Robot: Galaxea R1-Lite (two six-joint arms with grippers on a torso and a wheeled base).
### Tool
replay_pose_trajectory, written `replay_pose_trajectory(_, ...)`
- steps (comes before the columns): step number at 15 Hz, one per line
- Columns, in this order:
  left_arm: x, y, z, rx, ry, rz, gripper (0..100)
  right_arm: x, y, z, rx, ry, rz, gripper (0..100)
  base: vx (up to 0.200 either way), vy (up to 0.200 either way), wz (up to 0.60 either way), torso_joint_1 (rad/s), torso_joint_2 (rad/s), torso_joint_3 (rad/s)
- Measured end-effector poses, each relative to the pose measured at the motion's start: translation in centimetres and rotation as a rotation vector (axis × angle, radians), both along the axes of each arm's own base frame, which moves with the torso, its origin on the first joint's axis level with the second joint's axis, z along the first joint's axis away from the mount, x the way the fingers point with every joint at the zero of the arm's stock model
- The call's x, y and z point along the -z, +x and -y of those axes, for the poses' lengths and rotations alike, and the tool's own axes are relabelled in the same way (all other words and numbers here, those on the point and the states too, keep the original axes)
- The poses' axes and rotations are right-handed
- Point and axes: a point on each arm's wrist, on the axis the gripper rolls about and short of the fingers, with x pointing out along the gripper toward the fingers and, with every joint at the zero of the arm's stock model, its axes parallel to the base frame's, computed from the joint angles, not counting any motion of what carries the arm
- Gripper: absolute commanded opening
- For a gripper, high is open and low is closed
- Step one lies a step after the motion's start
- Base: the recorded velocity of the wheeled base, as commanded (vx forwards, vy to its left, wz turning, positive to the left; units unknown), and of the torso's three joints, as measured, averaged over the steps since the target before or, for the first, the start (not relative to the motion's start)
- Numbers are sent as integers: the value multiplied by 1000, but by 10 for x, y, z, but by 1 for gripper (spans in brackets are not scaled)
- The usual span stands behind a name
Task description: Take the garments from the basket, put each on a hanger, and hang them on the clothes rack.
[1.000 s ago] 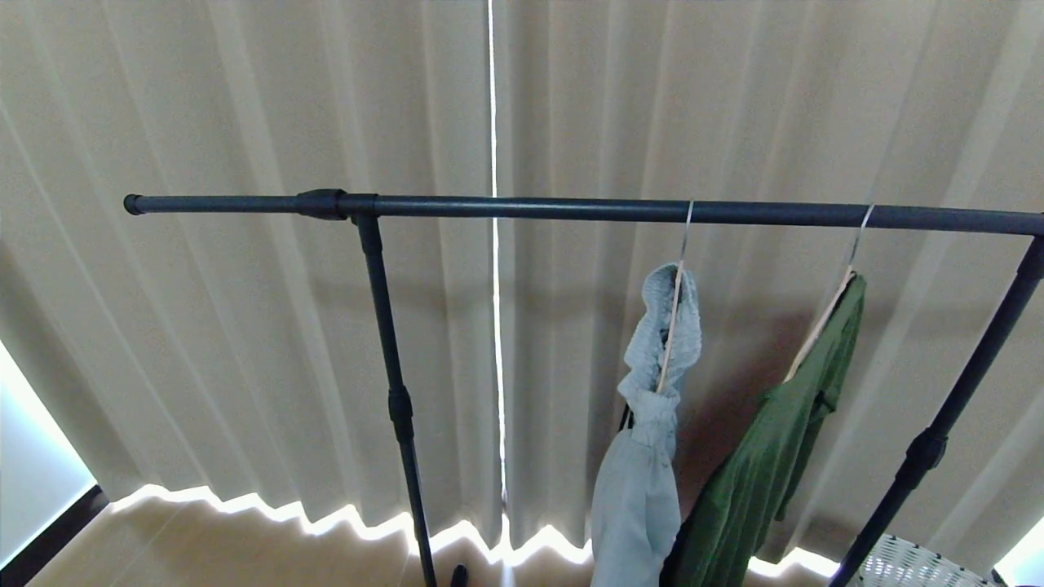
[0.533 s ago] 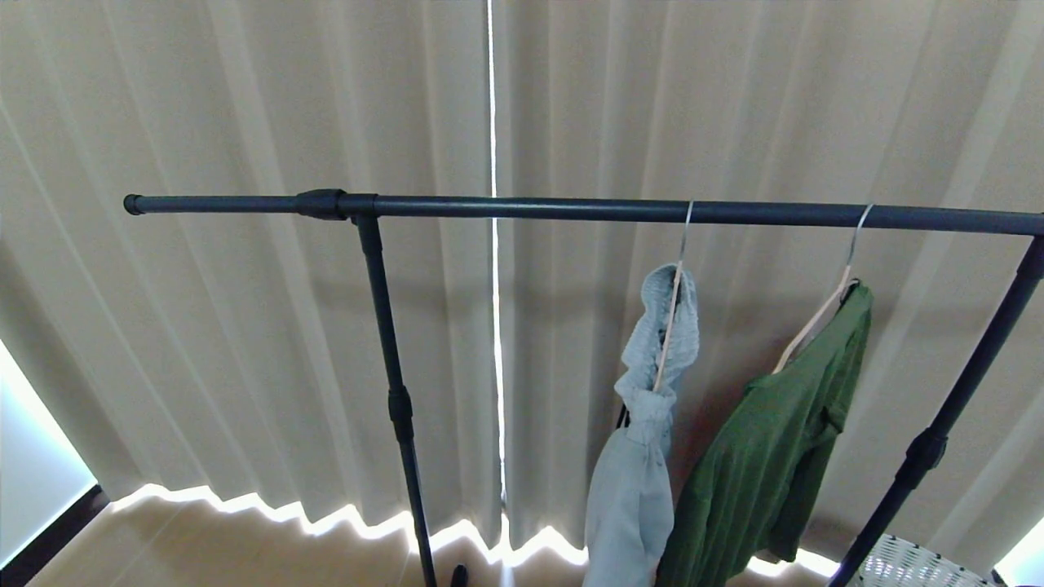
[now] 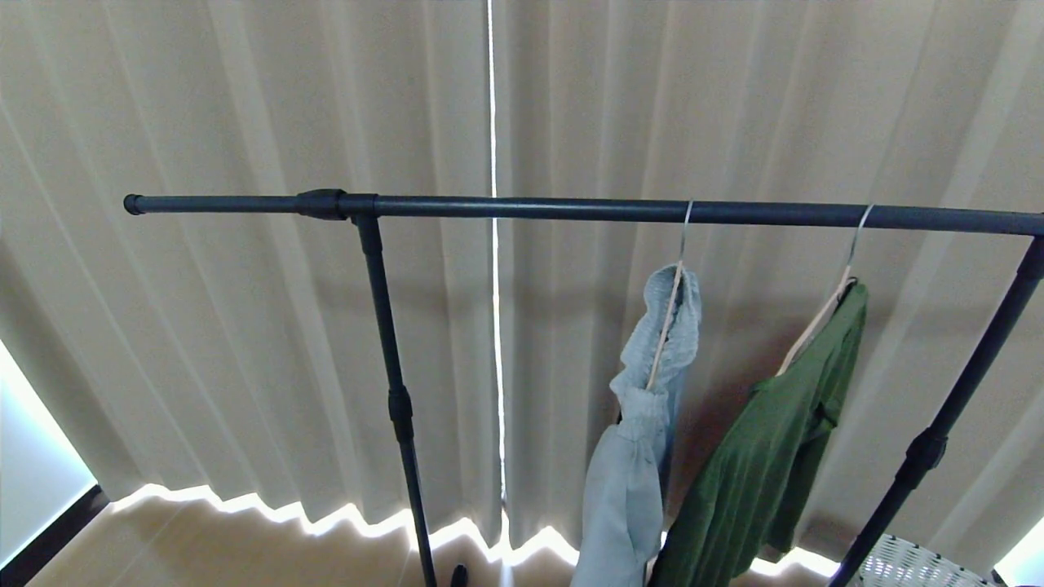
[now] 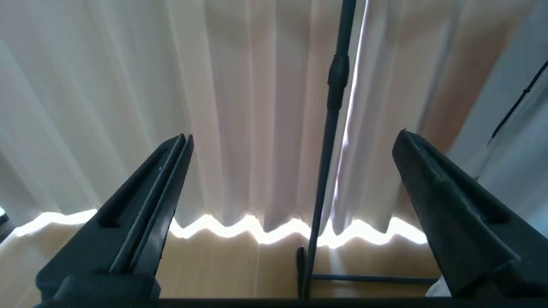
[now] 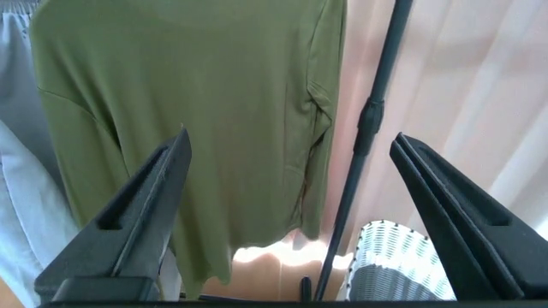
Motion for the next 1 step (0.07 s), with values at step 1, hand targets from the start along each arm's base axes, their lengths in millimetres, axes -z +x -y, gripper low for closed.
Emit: replay_pose_trajectory(1,0,0,0,0,0,0,100,0,0,0,1,-2,0,100,0,0,0,0,0,0)
